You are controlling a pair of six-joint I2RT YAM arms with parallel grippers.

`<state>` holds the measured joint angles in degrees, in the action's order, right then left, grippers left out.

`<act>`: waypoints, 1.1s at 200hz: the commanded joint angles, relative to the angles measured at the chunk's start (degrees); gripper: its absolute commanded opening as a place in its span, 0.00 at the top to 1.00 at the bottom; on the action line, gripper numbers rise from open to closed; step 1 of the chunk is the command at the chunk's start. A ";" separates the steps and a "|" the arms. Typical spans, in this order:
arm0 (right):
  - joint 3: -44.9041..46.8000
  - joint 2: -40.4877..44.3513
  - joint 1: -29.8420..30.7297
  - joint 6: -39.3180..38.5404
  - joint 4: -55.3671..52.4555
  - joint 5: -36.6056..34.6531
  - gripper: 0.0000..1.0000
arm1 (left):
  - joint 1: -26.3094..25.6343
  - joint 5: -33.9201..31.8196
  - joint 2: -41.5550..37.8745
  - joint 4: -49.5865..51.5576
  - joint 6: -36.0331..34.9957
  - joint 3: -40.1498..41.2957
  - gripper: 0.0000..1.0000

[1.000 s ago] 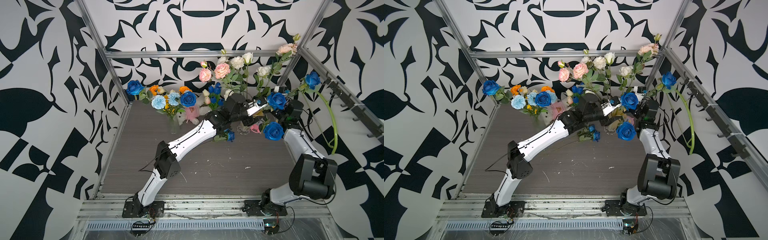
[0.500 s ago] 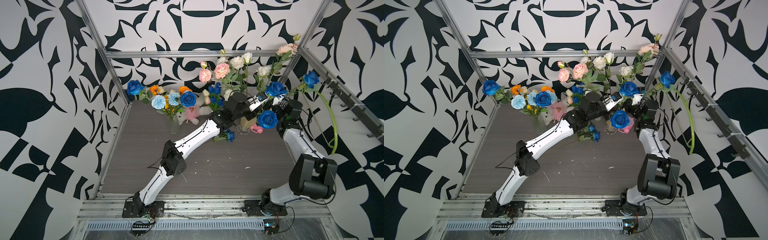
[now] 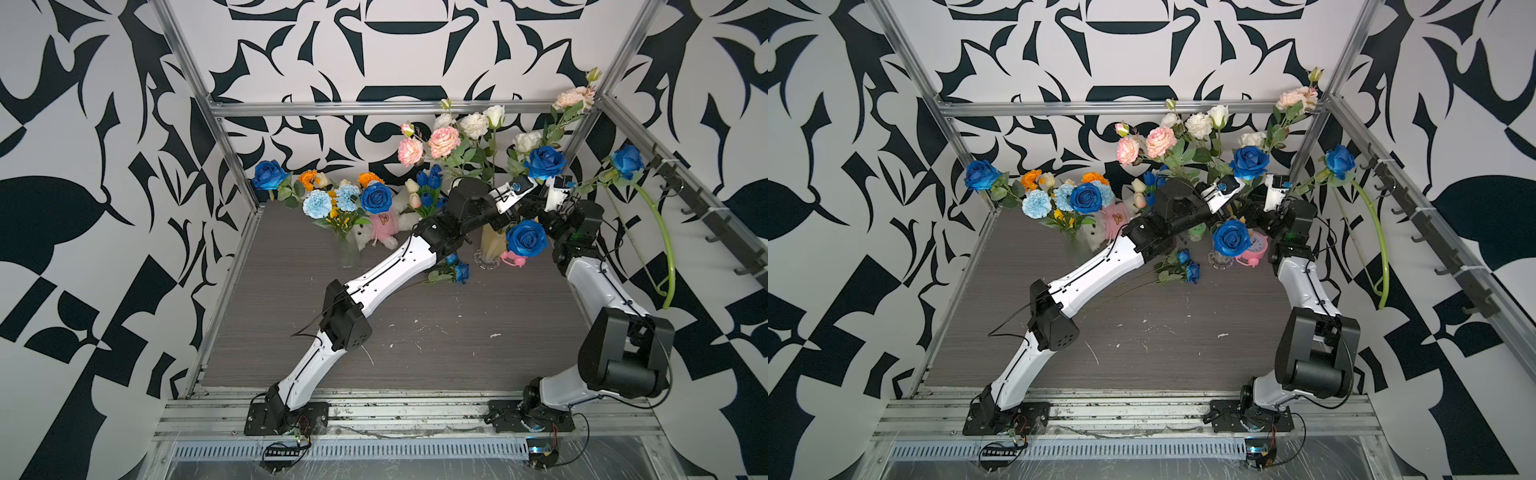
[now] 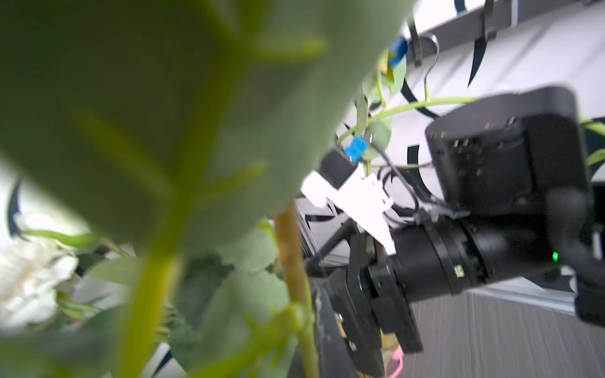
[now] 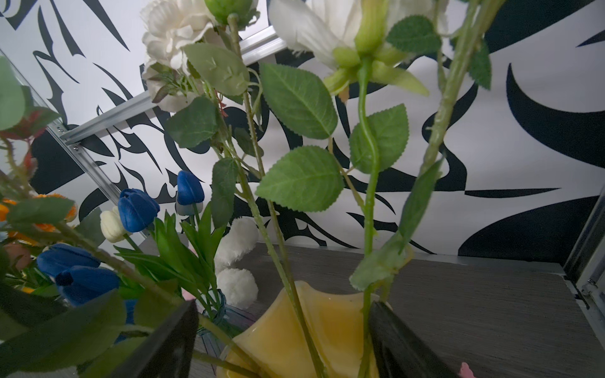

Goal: Pick out blue flowers from the vase
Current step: Pick up the flower from the vase, then place the flower at the center of the board.

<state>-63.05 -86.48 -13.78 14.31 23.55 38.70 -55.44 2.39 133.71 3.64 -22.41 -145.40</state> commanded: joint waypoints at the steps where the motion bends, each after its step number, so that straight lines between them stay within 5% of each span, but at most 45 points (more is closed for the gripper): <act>1: -1.65 -0.06 0.16 -1.28 0.91 -0.99 0.19 | 0.16 0.46 -5.12 -1.88 -2.43 -1.75 1.00; 110: -2.33 0.91 0.16 -2.91 0.13 -1.70 0.19 | -1.86 4.30 -27.83 4.66 -7.90 14.28 1.00; 162: -3.05 0.59 0.16 -2.79 0.43 -1.87 0.19 | -4.19 8.11 -39.82 0.28 -7.99 24.93 1.00; 220: -3.89 0.69 0.16 -3.28 -0.59 -1.70 0.20 | -5.28 3.37 -48.69 14.72 -6.57 26.26 1.00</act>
<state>-63.92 -86.72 -13.78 11.57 21.17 36.75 -60.27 9.28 89.03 10.55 -29.78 -119.31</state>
